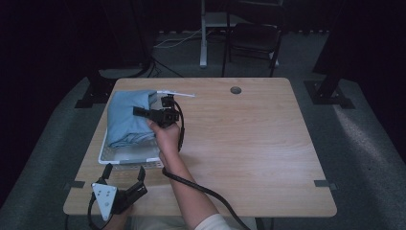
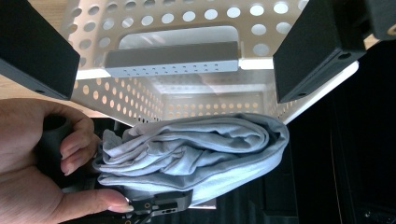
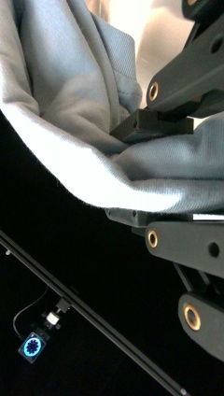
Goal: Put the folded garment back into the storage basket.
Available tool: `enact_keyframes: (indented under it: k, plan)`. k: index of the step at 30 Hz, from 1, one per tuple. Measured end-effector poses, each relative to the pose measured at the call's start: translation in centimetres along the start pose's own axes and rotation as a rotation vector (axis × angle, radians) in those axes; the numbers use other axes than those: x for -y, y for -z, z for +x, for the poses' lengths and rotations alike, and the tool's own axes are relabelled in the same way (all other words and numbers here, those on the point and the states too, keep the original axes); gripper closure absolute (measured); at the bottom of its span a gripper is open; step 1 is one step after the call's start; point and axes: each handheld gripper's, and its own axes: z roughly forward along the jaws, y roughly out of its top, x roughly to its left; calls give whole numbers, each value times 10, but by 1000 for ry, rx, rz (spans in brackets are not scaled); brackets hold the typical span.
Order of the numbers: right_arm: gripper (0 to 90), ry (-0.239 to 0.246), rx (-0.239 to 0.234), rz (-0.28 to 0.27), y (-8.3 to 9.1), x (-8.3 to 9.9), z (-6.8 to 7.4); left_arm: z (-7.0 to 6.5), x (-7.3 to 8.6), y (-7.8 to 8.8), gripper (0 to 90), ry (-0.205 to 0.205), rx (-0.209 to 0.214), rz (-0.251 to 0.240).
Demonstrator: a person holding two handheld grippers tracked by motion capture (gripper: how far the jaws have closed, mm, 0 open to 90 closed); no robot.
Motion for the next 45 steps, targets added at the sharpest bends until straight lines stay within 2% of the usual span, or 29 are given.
enact_keyframes:
  k: [6, 14, 17, 23, 26, 31, 32, 35, 39, 40, 42, 44, 45]
  plan:
    - [673, -3, 8, 13, -3, 1, 0, 0, 0, 0, 18, 1, 1, 0]
    - [673, -12, 55, 53, -7, 4, -3, 0, 0, 0, 18, 2, 3, -1]
    - [673, 7, 88, 72, -8, 3, -1, 0, 0, 0, 18, 1, 3, -1]
    - [672, 10, 123, 104, -12, 4, 1, 0, 0, 0, 18, 2, 3, 0]
    - [671, 44, 168, 145, -16, 4, 4, 0, 0, 0, 18, 3, 3, -1]
    - [670, 129, 243, 216, -23, 6, 10, 1, 0, 0, 18, 4, 4, -1]
    - [669, 140, 255, 234, -24, 6, 10, 1, 0, 0, 18, 5, 3, -1]
    - [667, 215, 314, 310, -30, 7, 15, 1, 0, 0, 18, 8, 4, 1]
    - [653, 273, 371, 389, -38, 10, 17, 1, 0, 0, 18, 5, 2, -1]
    - [638, 293, 380, 397, -39, 10, 18, 1, 0, 0, 18, 5, 2, -1]
    - [610, 294, 367, 420, -41, 11, 19, 1, 0, 0, 18, 7, 3, 0]
    - [592, 321, 379, 437, -42, 12, 21, 1, 0, 0, 18, 8, 3, 1]
    - [560, 317, 376, 444, -42, 12, 20, 1, 0, 0, 18, 8, 3, 1]
